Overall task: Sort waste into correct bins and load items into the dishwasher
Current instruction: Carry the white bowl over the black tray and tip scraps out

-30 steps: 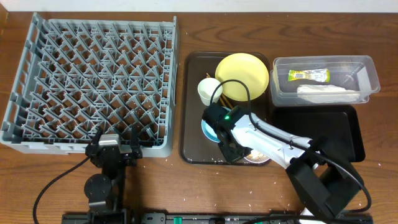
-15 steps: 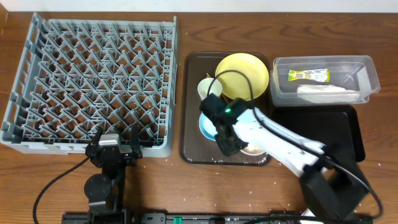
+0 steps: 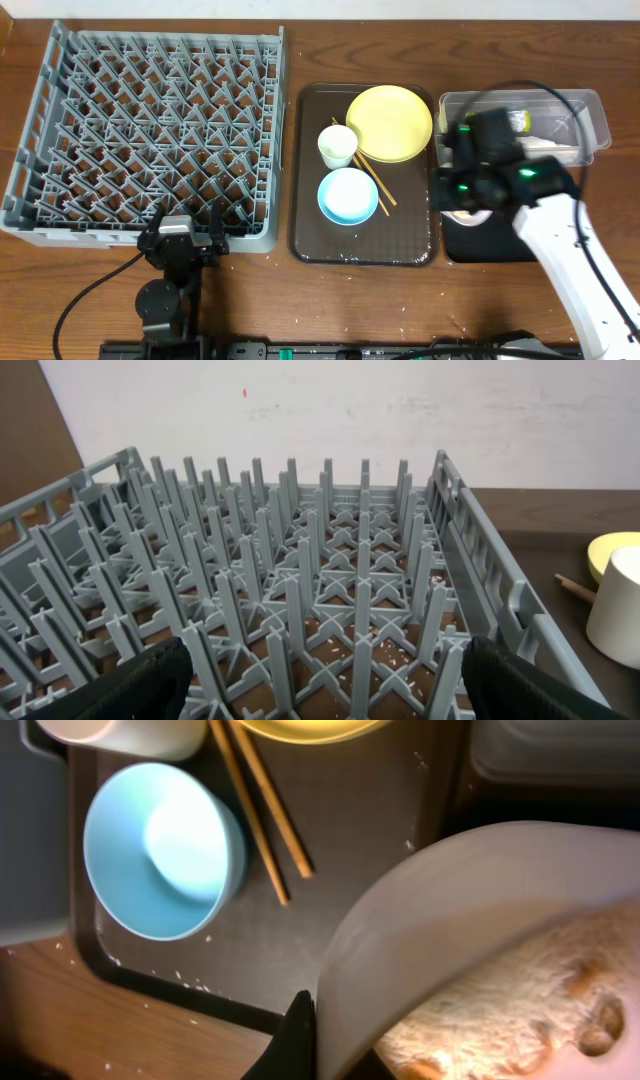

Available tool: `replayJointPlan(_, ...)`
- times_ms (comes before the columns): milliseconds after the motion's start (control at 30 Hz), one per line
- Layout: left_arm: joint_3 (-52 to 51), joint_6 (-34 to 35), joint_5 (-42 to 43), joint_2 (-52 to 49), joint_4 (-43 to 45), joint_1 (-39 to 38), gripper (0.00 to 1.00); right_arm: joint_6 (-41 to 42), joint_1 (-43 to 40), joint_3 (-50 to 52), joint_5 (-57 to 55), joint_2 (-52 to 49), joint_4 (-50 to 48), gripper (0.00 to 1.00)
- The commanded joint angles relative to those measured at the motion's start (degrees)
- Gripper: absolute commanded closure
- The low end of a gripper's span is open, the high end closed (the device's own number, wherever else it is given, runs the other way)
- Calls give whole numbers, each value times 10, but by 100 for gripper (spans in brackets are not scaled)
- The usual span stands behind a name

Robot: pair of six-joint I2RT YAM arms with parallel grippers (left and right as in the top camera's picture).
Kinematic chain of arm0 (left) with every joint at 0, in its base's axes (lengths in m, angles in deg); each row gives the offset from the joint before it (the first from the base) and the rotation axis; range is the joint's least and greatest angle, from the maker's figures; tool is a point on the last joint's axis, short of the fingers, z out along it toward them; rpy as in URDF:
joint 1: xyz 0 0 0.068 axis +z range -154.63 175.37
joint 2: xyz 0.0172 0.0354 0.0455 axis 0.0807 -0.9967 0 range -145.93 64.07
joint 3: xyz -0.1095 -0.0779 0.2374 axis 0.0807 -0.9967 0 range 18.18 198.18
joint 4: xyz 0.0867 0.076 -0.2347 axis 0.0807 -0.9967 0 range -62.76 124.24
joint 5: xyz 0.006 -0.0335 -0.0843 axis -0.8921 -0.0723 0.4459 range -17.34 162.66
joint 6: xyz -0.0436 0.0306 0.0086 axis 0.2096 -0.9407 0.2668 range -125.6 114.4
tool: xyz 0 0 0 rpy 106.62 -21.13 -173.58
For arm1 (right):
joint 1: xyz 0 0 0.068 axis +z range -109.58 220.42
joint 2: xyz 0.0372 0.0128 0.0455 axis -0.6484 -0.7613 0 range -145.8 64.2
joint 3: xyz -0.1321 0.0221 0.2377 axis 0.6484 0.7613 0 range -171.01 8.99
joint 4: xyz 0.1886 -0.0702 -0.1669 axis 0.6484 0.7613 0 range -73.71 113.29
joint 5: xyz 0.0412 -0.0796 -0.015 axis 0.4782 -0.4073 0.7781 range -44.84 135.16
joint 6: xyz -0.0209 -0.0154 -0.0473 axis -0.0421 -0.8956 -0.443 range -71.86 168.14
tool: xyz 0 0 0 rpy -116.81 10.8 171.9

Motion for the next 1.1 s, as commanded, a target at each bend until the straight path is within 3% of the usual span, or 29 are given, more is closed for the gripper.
replayJointPlan(0, -16, -7, 4, 3, -10, 2, 13, -72, -88, 49, 154, 23, -23, 99)
replayJointPlan(233, -16, -7, 4, 3, -10, 2, 13, -184, -260, 132, 396, 21, -61, 99)
replayJointPlan(467, -16, -7, 4, 3, -10, 2, 13, -262, -382, 186, 566, 21, -70, 99)
replayJointPlan(733, -16, -7, 4, 3, -10, 2, 13, -264, -479, 224, 712, 14, -130, 99)
replayJointPlan(1067, -16, -7, 4, 3, -10, 2, 13, -234, -550, 228, 755, -69, -165, 99)
